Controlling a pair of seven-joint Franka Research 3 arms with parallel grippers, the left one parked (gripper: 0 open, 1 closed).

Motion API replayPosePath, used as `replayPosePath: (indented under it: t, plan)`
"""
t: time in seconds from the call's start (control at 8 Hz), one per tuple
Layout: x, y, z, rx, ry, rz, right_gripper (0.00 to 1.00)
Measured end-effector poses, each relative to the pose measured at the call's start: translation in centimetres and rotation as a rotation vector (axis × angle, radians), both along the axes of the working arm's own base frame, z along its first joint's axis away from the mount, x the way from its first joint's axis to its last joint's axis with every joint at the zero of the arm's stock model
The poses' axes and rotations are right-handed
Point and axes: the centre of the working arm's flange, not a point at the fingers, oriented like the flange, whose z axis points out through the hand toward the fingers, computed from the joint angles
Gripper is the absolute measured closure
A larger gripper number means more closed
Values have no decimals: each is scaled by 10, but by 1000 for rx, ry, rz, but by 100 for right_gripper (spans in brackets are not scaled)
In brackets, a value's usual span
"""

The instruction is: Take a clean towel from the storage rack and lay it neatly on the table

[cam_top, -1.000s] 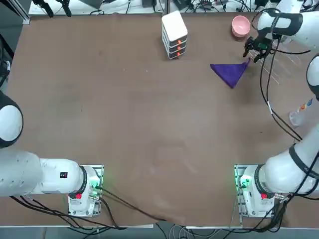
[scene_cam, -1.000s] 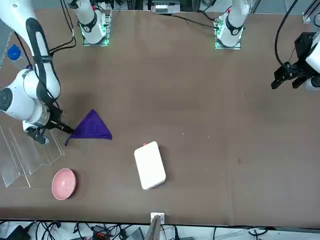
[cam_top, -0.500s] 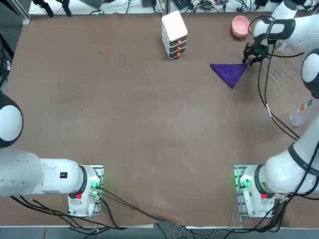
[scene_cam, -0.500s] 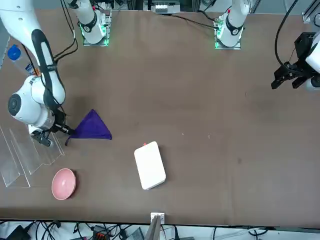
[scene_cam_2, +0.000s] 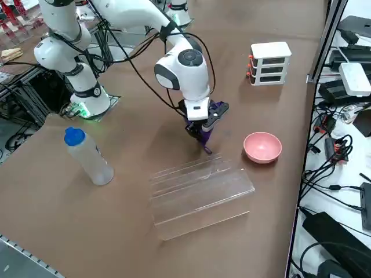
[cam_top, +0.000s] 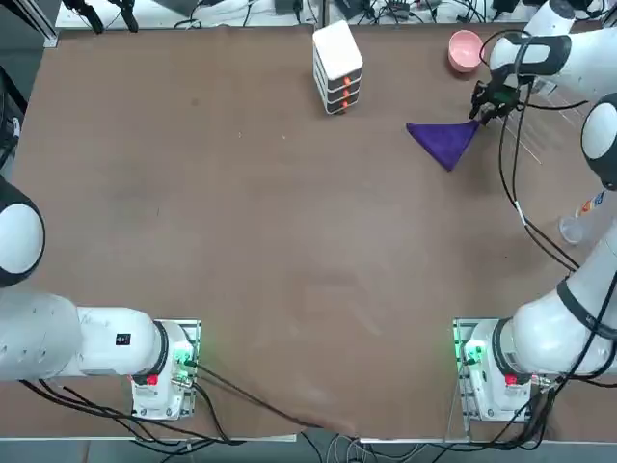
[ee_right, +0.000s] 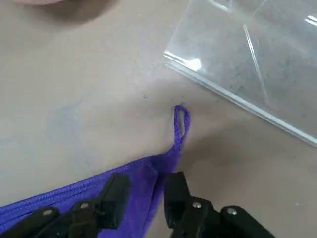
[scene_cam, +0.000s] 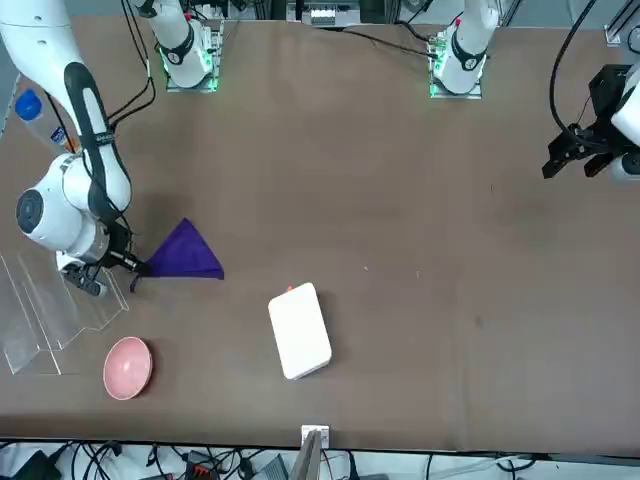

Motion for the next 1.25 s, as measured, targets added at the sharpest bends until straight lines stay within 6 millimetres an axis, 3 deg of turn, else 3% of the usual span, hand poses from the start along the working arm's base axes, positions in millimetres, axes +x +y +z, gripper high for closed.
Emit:
replayPosePath:
  t: [0.75, 1.25]
  plan:
    - [1, 6, -20, 21, -4, -22, 59]
    - [2, 7, -18, 21, -9, -18, 67]
